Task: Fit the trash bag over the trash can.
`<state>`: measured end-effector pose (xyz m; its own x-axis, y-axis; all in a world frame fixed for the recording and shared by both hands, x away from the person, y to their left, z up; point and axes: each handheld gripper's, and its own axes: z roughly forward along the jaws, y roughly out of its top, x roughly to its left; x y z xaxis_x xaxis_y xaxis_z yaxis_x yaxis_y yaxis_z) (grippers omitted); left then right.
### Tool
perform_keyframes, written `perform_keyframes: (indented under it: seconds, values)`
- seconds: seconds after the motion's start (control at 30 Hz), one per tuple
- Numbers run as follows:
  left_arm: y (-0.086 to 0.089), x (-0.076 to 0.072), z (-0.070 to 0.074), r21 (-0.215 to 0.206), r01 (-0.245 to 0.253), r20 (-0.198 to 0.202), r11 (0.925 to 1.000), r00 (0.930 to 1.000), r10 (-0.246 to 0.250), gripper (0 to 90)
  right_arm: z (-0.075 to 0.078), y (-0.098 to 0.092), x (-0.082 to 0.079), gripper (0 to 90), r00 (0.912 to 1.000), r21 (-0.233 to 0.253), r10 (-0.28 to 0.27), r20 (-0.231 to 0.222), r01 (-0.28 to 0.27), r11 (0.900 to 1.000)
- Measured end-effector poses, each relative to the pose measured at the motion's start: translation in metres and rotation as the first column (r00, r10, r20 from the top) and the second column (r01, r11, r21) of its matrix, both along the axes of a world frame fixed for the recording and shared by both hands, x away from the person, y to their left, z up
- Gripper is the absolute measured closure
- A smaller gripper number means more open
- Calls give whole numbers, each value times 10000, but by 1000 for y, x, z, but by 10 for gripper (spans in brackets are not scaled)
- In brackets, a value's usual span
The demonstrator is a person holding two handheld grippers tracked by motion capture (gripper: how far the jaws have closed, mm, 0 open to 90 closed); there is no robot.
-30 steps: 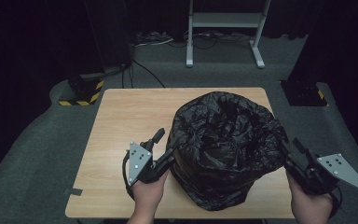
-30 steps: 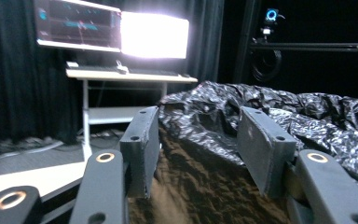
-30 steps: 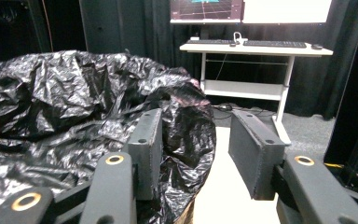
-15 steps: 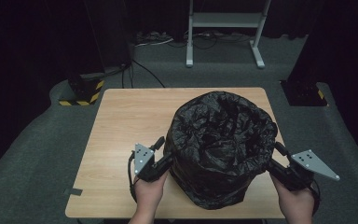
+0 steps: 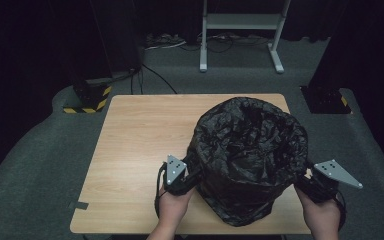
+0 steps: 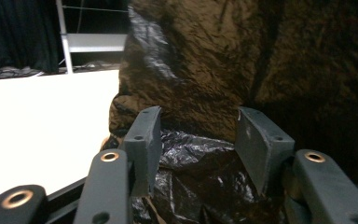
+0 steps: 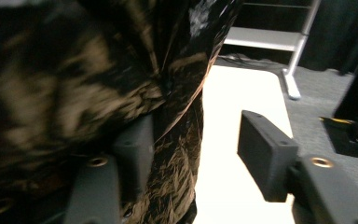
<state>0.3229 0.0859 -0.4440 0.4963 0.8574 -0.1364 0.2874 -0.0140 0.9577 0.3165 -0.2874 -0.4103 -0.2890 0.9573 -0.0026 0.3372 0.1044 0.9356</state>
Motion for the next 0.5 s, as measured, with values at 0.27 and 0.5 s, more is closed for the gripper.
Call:
perform_keyframes:
  seconds: [0.27, 0.5]
  values:
    - [-11, -6, -12, 187, 592, 45, 9981, 9982, -593, 400, -11, -27, 15, 401, 9987, -229, -123, -499, 112, 9997]
    - [37, -21, -19, 636, -4, 335, 9980, 9994, -17, 261, -40, -44, 31, 324, 9702, -562, -39, -2424, -100, 9984]
